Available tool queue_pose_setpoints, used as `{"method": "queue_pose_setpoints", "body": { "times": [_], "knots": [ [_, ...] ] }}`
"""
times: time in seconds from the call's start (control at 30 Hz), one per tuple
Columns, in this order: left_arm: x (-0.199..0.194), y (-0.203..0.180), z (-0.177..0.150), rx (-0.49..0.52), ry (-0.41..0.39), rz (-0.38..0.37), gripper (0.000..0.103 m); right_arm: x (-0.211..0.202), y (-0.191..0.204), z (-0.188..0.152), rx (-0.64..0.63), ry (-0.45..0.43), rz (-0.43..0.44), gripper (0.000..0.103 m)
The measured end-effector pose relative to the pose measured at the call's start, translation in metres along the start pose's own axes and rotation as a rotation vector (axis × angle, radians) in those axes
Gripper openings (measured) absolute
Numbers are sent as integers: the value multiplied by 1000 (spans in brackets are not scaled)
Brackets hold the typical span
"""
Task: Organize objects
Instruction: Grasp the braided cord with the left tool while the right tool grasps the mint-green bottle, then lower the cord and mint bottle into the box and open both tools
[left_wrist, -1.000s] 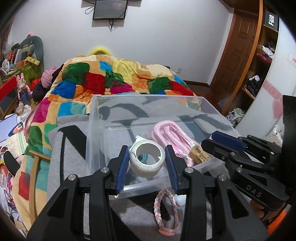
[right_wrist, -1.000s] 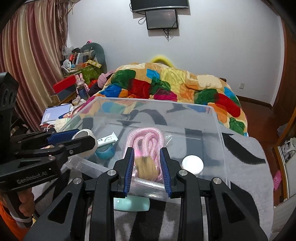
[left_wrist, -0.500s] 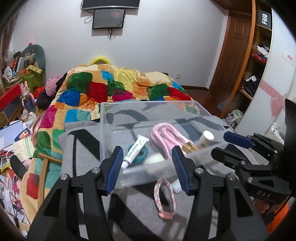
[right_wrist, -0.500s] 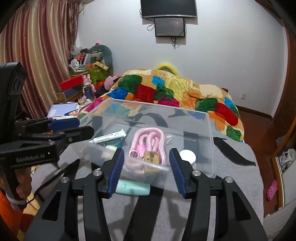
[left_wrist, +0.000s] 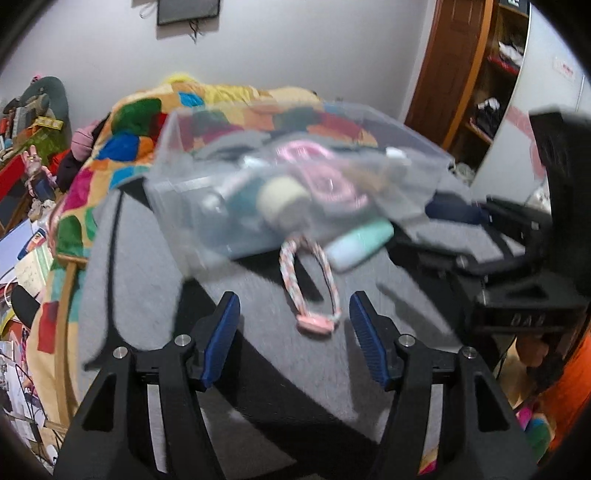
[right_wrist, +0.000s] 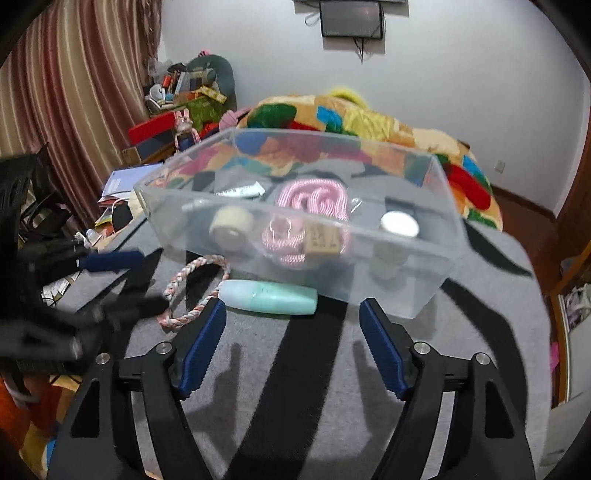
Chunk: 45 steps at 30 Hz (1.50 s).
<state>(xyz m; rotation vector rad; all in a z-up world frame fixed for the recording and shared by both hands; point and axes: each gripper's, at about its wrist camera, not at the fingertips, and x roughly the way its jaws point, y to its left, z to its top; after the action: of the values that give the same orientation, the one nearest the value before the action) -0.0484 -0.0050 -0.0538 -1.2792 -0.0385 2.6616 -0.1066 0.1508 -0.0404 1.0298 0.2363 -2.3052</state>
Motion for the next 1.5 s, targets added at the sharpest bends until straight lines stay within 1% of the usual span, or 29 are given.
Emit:
{"method": "queue_pose_setpoints", "body": {
  "times": [0.07,0.17,0.2,0.23,0.4,0.6,0.7,0.73,0.83,1.0,1.13,1.33,1.43,1.5],
  "knots": [
    [6,-2,-3,6,11,-11,59,4,1,0,4,9,-1,75],
    [7,-5,-7,23,-14,5,41,9,3,0,8,21,7,80],
    [6,-6,-8,26,-19,6,31,10,4,1,6,23,7,82],
    [5,-5,-10,26,-24,1,25,11,6,1,2,24,6,82],
    [-6,0,-18,13,-48,17,22,25,19,7,-30,60,-6,83],
    [-27,13,-22,-32,-97,17,22,45,30,13,-60,123,-54,82],
    [-41,15,-21,-44,-133,16,22,47,30,12,-63,139,-64,71],
    [-46,16,-20,-47,-149,17,22,46,30,11,-61,136,-59,71],
    [-55,17,-16,-53,-176,16,22,40,28,9,-45,116,-59,71],
    [-70,21,-3,-62,-230,14,22,23,31,5,-48,72,-34,71],
    [-82,20,10,-62,-277,18,22,-1,32,6,-49,5,-18,71],
    [-86,17,30,-57,-328,28,22,-39,26,24,-8,-113,0,71],
    [-80,17,42,-57,-330,29,22,-48,19,36,13,-163,-14,71],
    [-72,18,52,-55,-322,25,22,-47,14,45,30,-181,-26,71]
  ]
}}
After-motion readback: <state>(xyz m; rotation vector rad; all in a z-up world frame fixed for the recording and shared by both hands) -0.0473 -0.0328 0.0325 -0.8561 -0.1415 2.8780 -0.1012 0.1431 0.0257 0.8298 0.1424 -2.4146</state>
